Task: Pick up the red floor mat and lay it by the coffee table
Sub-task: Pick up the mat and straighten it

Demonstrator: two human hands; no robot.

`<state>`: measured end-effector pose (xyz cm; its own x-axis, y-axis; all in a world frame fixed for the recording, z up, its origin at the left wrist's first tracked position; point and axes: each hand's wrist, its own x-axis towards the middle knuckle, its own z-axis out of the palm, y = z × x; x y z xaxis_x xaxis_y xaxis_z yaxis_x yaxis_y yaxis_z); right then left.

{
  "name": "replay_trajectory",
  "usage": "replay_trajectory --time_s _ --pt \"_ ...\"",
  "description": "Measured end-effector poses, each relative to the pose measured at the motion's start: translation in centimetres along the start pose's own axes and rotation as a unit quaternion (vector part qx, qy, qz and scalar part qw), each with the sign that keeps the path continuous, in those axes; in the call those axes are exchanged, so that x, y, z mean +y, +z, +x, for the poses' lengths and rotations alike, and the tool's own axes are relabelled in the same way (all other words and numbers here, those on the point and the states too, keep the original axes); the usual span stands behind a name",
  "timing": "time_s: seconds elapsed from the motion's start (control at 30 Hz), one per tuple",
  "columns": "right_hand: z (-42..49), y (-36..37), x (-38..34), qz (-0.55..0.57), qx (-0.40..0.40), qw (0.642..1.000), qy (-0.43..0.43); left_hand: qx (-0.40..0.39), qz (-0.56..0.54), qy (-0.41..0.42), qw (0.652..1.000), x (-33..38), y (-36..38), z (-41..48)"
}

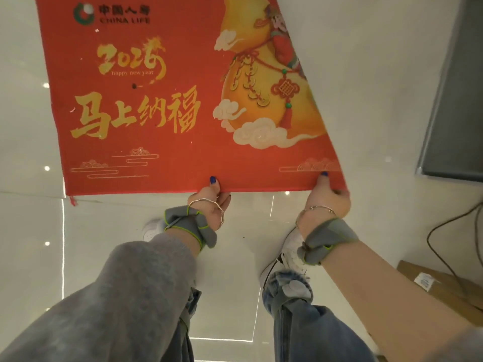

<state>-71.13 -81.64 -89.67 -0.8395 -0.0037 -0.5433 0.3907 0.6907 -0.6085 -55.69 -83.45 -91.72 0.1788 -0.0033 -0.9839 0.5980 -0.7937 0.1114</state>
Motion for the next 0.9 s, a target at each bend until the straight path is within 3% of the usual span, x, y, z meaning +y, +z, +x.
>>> replay_trajectory --time_s 0.13,0.27,0.33,0.4,0.53,0.6,0.77,0.83,0.9 --pt "-3.2 -1.1 -2.7 0.064 -0.075 0.977 -0.19 -0.025 -0.024 -0.005 0.999 0.5 1.5 -0.7" --pt "-3.4 -0.7 -3.5 0.043 -0.074 0.968 -0.237 -0.021 -0.013 0.007 1.0 1.0 2.0 -1.4" --pt "-2.7 0.0 -3.3 0.047 -0.044 0.982 -0.178 -0.017 0.0 0.017 1.0 1.0 1.6 -1.1" --pt "-1.0 0.1 -2.1 -0.015 -0.011 0.999 -0.047 -0.016 0.033 0.026 0.999 1.0 1.2 -0.4" --pt "1.9 0.6 0.5 -0.115 -0.163 0.959 0.201 0.03 0.075 0.063 0.995 -0.1 -0.7 1.9" --pt "3.2 0.9 1.7 -0.1 -0.168 0.943 0.268 0.058 0.077 0.08 0.992 -0.3 -2.1 2.8" --pt "5.8 -0.2 2.7 0.014 -0.148 0.956 0.253 0.072 0.074 0.062 0.993 0.0 -3.0 3.1" --pt "7.2 -0.9 1.7 -0.061 -0.113 0.971 0.2 0.076 0.094 0.072 0.99 0.4 -3.2 3.3" --pt "7.5 -1.1 0.1 -0.114 -0.058 0.988 0.088 0.061 0.103 0.075 0.99 0.5 -3.5 3.9"
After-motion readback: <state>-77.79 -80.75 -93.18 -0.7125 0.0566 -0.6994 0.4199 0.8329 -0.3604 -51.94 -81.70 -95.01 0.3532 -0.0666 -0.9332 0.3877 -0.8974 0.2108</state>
